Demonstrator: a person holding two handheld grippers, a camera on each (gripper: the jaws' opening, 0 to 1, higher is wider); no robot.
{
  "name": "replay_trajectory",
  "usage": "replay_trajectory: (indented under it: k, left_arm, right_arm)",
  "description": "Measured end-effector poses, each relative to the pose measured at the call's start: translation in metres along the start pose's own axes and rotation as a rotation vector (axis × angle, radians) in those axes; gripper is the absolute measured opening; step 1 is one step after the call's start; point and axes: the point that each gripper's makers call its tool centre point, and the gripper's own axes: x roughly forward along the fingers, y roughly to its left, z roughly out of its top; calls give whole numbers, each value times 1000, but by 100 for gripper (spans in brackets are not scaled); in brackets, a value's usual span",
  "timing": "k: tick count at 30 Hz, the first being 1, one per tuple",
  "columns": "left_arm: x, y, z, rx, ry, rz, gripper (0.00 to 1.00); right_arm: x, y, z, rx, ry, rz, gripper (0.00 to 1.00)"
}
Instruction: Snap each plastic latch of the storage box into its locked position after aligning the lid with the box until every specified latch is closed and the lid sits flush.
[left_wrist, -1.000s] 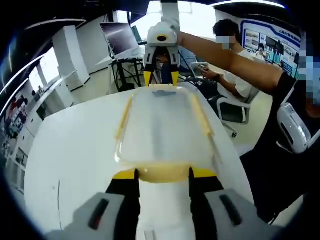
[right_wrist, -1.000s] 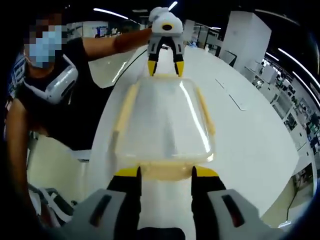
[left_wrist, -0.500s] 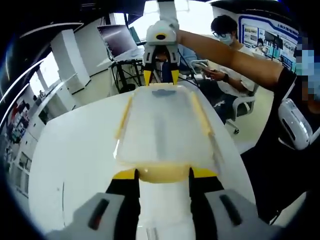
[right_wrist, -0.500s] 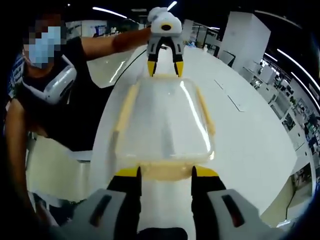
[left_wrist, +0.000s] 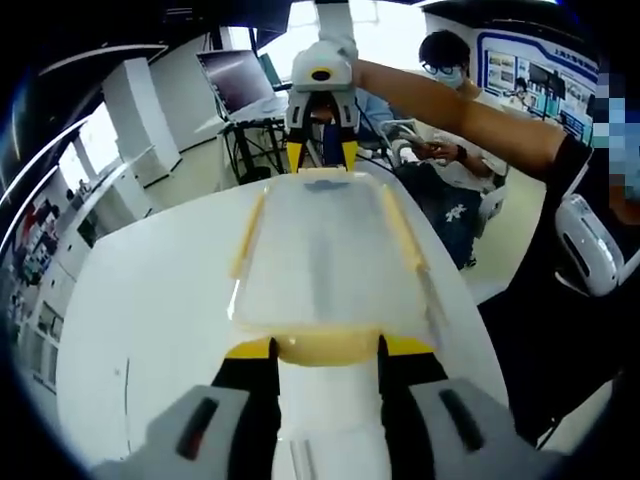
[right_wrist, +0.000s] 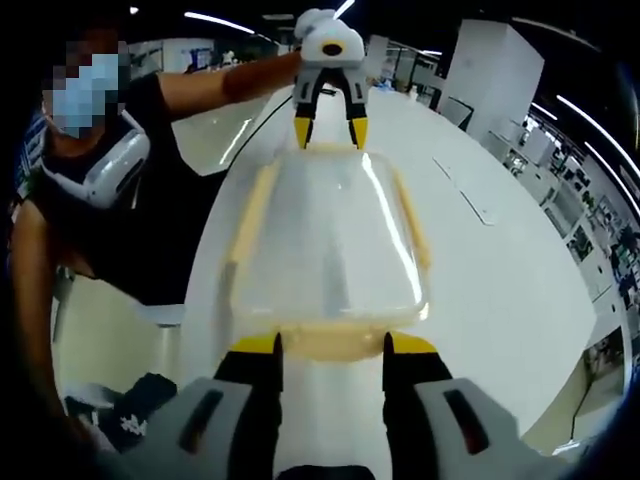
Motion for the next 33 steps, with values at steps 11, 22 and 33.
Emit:
replay_trajectory:
  k: [11,22,33]
  left_arm:
    - [-14,3,-20,-8,10,24,36]
    - [-16,6,-27,-19,3,17,36]
    - [-23,0,-34,-27,-2,17,36]
  right_arm:
    - [19,2,17,-20,-15,9,36]
    - [22,1,22,-21,-4,9,36]
    - [30,-3,30,-24,2,22,36]
